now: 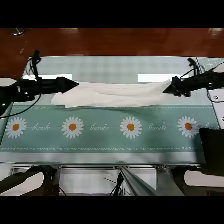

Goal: Fold the shirts.

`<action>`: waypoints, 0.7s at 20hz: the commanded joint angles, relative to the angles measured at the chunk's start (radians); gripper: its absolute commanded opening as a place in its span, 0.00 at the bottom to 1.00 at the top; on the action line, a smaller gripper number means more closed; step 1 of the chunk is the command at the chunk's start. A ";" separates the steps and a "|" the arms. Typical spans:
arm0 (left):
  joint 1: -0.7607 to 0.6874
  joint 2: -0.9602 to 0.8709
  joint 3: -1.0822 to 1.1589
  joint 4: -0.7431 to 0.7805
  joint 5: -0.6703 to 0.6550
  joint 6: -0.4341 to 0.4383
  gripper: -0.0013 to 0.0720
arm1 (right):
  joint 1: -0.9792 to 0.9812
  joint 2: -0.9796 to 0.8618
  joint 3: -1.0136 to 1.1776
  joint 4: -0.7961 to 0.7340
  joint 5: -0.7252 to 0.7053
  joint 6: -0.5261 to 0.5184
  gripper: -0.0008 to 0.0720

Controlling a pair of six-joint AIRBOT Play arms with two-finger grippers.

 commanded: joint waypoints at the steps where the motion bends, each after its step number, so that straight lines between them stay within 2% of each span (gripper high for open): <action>1: -0.174 -0.021 0.005 0.040 0.214 -0.130 0.05 | -0.007 0.285 -0.137 -0.073 0.014 0.015 0.03; 3: -0.312 -0.064 0.051 0.147 0.326 -0.202 0.05 | -0.007 0.453 -0.228 -0.071 0.019 0.045 0.03; 5: -0.442 -0.142 0.149 0.276 0.333 -0.321 0.05 | -0.007 0.602 -0.289 -0.071 0.043 0.085 0.03; 8: -0.612 -0.297 0.340 0.545 0.283 -0.563 0.05 | -0.007 0.764 -0.305 -0.069 0.098 0.137 0.04; 10: -0.703 -0.409 0.470 0.629 0.189 -0.676 0.05 | -0.007 0.831 -0.305 -0.064 0.117 0.164 0.03; 14: -0.865 -0.594 0.652 0.576 0.111 -0.716 0.05 | -0.007 0.878 -0.305 0.016 0.141 0.167 0.03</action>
